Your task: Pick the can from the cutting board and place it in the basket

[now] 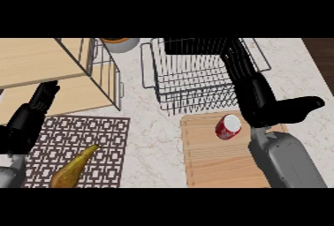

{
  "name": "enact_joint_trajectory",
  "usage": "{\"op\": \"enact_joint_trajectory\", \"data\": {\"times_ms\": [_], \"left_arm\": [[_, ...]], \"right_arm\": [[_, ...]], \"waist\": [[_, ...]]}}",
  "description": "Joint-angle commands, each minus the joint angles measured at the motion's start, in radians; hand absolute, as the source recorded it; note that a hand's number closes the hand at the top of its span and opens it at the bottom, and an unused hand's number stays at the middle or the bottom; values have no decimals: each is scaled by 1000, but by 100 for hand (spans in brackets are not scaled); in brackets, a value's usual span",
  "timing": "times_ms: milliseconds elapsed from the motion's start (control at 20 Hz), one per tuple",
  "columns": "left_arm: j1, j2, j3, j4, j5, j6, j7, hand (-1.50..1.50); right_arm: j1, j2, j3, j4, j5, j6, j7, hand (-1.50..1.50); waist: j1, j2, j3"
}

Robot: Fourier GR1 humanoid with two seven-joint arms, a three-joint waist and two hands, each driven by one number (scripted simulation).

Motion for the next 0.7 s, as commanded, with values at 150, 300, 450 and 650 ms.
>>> {"op": "enact_joint_trajectory", "data": {"times_ms": [150, 300, 450, 650], "left_arm": [[131, -103, -52, 125, 62, -5, 117, 0], [159, -142, -107, 160, 85, -23, 203, 0], [170, -161, -107, 154, 87, 15, 266, 0], [169, -194, -86, 213, 80, 28, 235, 0]], "right_arm": [[-98, -18, -25, 71, -164, 274, -47, 150], [-162, -78, 144, 19, -99, 491, -79, 150], [-59, 20, 263, 83, -50, 527, -185, 150], [-32, 61, 370, 26, 224, 291, -132, -150]], "waist": [[22, 14, -18], [51, 17, -20], [16, 3, -17], [-18, -7, -20]]}}
